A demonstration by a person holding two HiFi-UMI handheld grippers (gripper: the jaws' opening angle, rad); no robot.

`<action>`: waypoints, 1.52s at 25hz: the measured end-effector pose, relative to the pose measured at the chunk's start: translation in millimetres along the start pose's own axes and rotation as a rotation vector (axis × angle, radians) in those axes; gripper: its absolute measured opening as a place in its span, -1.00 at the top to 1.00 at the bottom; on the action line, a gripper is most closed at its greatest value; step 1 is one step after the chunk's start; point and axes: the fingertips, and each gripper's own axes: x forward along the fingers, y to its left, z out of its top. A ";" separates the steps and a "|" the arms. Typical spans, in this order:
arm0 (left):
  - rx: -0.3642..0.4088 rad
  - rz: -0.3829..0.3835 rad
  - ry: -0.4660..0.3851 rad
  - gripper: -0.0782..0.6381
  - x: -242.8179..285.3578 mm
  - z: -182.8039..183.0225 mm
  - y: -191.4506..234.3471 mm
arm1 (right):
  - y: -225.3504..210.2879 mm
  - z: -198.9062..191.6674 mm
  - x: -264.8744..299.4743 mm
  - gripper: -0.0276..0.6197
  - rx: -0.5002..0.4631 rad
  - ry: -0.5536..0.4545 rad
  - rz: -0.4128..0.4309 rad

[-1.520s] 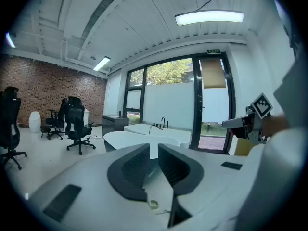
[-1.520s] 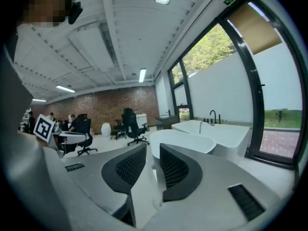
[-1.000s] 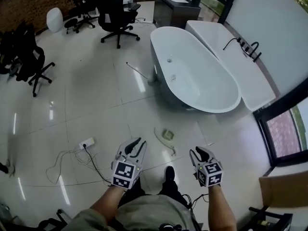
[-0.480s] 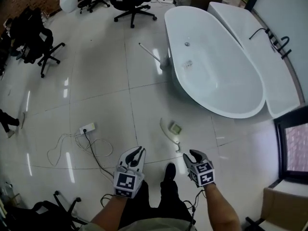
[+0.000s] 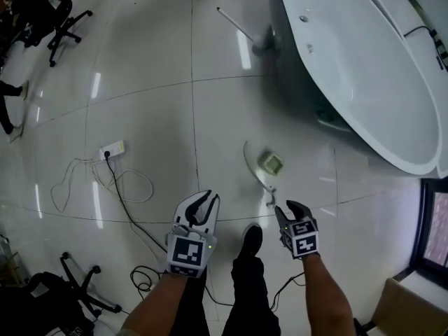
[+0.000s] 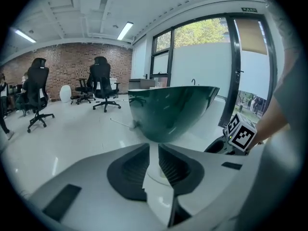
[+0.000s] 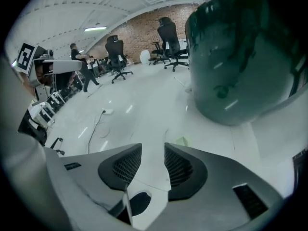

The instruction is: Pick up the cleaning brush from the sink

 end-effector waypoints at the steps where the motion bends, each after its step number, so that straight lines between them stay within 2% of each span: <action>1: 0.001 0.001 0.004 0.61 21.8 -22.0 7.4 | -6.7 -12.0 28.5 0.55 0.002 0.007 -0.007; 8: 0.017 -0.020 0.019 0.61 143.5 -134.8 29.8 | -48.8 -82.4 179.6 0.55 -0.058 0.084 -0.025; 13: 0.046 -0.010 0.021 0.61 189.9 -180.5 43.0 | -62.9 -111.7 249.9 0.55 -0.092 0.133 -0.026; 17: 0.025 -0.016 0.038 0.61 218.4 -210.8 52.6 | -67.8 -127.9 301.6 0.55 -0.160 0.160 -0.007; 20: 0.023 -0.030 -0.032 0.61 245.2 -192.6 67.3 | -76.4 -146.9 339.9 0.55 -0.201 0.209 -0.011; 24: 0.079 -0.031 -0.107 0.62 269.6 -172.2 83.8 | -87.4 -172.1 388.6 0.49 -0.225 0.286 -0.007; 28: 0.068 -0.066 -0.135 0.67 295.5 -174.6 96.2 | -104.6 -198.6 428.7 0.49 -0.222 0.366 -0.017; 31: 0.081 -0.075 -0.159 0.67 308.9 -170.7 109.6 | -106.9 -207.4 452.7 0.49 -0.237 0.403 0.011; 38: 0.122 -0.084 -0.179 0.69 327.3 -157.4 114.0 | -119.5 -231.3 475.4 0.49 -0.368 0.549 0.039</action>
